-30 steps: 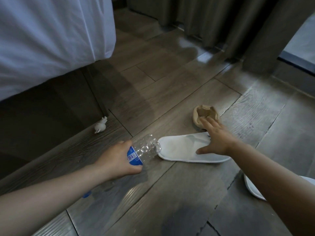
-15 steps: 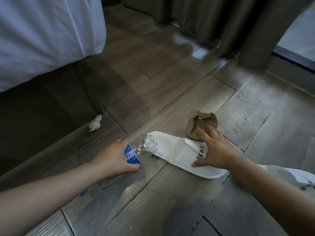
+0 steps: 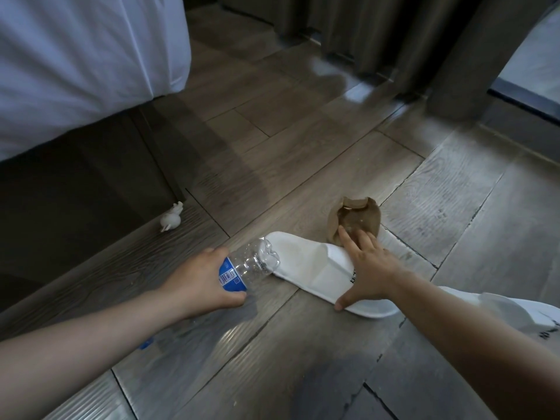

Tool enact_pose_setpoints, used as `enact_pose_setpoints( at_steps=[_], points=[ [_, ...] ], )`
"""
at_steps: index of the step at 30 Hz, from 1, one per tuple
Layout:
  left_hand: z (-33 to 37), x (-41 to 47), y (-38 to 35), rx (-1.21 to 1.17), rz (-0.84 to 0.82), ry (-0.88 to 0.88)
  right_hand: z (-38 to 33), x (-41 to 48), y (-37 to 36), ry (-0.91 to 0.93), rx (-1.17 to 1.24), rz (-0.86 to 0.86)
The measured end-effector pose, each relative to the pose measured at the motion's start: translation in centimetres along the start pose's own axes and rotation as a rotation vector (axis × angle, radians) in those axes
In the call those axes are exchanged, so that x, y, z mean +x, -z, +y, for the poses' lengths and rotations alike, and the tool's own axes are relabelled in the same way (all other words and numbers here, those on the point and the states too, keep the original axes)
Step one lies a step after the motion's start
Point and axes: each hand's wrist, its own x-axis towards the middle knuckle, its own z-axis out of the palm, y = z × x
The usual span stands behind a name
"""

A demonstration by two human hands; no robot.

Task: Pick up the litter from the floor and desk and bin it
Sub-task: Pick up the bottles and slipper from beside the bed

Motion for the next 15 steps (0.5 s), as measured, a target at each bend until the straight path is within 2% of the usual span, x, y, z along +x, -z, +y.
enact_pose_setpoints(
  at_steps=[7,15],
  points=[
    [-0.18,0.21,-0.11,0.004,-0.010,-0.004,0.17,0.34,0.03,0.009,0.007,0.027],
    [-0.39,0.21,-0.38,0.009,-0.002,-0.006,-0.01,0.22,0.21,0.054,-0.075,0.190]
  ],
)
